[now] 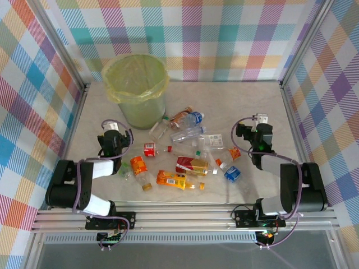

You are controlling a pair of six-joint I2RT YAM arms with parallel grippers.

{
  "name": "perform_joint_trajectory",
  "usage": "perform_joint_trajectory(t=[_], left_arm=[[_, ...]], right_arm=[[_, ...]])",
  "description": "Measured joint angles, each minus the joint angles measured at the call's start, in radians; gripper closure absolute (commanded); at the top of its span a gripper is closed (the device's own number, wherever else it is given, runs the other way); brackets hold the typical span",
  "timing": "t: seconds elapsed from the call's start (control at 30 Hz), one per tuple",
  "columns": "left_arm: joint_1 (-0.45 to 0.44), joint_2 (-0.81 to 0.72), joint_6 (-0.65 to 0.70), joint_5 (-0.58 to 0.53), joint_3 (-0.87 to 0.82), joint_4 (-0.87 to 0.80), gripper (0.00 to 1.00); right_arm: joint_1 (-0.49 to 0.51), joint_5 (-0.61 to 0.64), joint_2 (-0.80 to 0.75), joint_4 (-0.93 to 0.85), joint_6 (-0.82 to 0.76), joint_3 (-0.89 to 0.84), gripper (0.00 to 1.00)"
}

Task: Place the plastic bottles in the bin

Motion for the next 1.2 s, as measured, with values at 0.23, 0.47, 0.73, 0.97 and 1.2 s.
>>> perform_joint_trajectory(t=[0.23,0.47,0.73,0.97,1.2], left_arm=[[0.001,-0.224,-0.032,-0.048,0.017,-0.159,0.00],[0.002,-0.525,-0.209,-0.074,0.072,-0.507,0.00],[0.002,-0.808,-0.535,-0.068,0.122,-0.956,0.00],[0.002,-0.858,-0.709,0.027,0.126,-1.250,0.00],[0.002,-0.812,-0.759,0.096,0.109,-1.348,0.00]], right_arm=[[0.000,0.044,-0.084,-0.122,0.022,0.010,0.00],[0.000,0.089,-0.217,-0.290,0.086,0.050,0.00],[0.000,0.101,-0.241,-0.439,0.133,0.111,0.00],[0.000,0.098,-0.201,-0.538,0.153,0.183,0.00],[0.000,0.098,-0.188,-0.577,0.159,0.190,0.00]])
